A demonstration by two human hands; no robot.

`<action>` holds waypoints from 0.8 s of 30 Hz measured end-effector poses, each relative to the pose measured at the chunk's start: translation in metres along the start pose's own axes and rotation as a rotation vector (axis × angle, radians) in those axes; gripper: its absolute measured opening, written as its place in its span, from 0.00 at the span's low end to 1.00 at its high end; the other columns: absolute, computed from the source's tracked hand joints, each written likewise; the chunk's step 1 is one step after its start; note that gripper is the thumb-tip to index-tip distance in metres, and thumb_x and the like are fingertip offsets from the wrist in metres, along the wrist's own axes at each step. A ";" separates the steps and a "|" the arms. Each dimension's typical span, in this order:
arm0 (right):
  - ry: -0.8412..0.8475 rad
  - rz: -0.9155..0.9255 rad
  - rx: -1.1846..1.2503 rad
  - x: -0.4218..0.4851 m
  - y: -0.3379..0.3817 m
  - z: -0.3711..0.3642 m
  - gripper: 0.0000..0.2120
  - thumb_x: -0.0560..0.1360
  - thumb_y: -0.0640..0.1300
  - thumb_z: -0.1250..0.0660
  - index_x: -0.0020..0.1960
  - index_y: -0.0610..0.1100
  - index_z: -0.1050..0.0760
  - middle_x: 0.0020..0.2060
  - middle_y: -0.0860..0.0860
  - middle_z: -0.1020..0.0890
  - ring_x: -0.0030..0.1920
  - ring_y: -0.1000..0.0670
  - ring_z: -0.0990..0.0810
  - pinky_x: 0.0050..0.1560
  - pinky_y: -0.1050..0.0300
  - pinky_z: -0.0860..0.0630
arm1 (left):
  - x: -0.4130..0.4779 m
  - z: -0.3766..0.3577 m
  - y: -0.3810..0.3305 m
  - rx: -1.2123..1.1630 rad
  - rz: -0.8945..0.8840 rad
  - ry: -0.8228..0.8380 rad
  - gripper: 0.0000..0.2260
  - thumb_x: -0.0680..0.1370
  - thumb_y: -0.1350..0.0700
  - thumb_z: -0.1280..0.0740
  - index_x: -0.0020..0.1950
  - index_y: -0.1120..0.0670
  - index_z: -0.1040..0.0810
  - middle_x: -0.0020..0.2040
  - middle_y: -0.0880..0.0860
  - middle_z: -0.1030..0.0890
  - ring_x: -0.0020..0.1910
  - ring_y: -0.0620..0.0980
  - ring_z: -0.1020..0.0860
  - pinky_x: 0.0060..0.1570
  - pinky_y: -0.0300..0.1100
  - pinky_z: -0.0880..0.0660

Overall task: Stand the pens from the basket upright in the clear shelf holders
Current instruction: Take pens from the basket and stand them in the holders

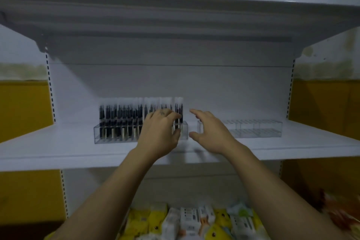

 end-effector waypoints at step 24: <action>0.707 -0.580 0.124 -0.289 -0.166 -0.286 0.25 0.76 0.47 0.31 0.71 0.47 0.32 0.68 0.46 0.30 0.66 0.45 0.28 0.61 0.52 0.29 | -0.335 -0.286 -0.034 -0.294 0.357 1.065 0.22 0.77 0.46 0.34 0.69 0.50 0.30 0.68 0.52 0.27 0.66 0.54 0.30 0.63 0.48 0.30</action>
Point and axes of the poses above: each hand's wrist, its own x-axis towards the middle knuckle, its own z-axis out of the back of the hand, y = z × x, the point moved 7 cm from there along x, towards the middle knuckle
